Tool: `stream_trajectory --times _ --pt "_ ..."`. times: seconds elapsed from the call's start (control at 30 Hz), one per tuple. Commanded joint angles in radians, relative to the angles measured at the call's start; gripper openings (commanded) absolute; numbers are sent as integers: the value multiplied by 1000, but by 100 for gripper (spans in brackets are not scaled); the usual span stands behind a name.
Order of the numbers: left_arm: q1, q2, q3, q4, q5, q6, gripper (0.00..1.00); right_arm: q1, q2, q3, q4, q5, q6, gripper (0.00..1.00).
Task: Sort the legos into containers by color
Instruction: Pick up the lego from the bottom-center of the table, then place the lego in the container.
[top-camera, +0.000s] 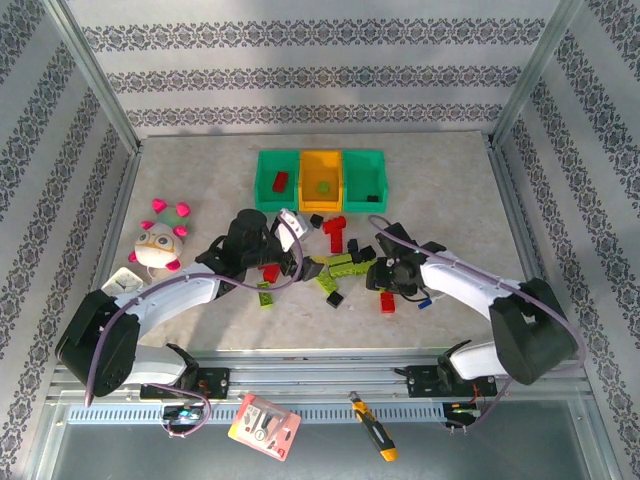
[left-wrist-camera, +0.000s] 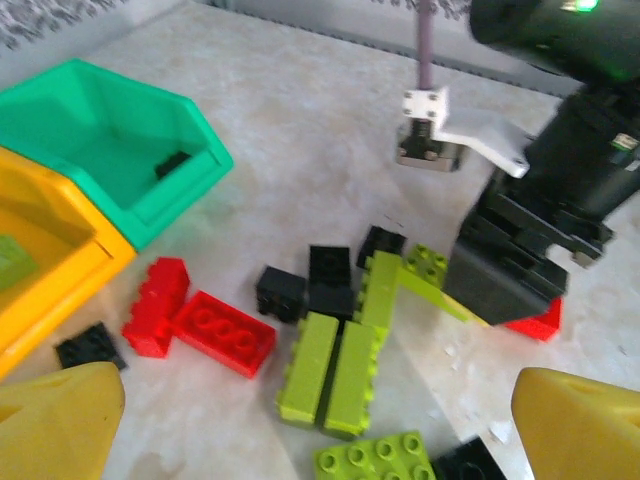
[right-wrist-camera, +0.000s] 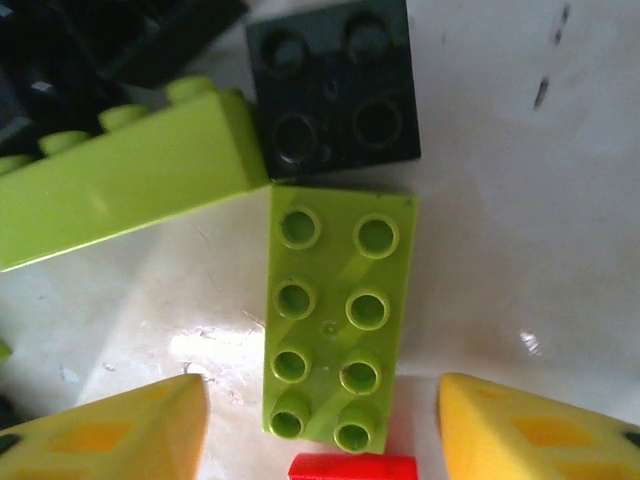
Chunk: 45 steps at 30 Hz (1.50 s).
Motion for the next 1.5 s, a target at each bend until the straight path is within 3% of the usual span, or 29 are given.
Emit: stream_trajectory --times 0.0,0.33,0.57,0.73,1.1,1.3,1.37,1.47 --pt "-15 -11 -16 43 74 31 99 11 45 18 9 3 47 54" --pt "-15 -5 -31 54 64 39 99 8 24 36 -2 51 53 34" --pt "-14 -24 -41 57 -3 -17 99 12 -100 77 -44 91 33 32" --pt "-15 -64 -85 63 -55 -59 99 25 -100 189 -10 76 -76 32" --pt "-15 -207 -202 33 -194 -140 99 49 306 636 151 71 -265 33" --pt "-15 -244 -218 1 -230 -171 99 33 508 853 142 73 -318 33" --pt "-16 -260 -212 -64 -277 -200 99 19 653 1007 125 59 -351 33" --pt "-14 -263 -214 -85 -327 -244 99 16 728 1089 113 62 -374 33"
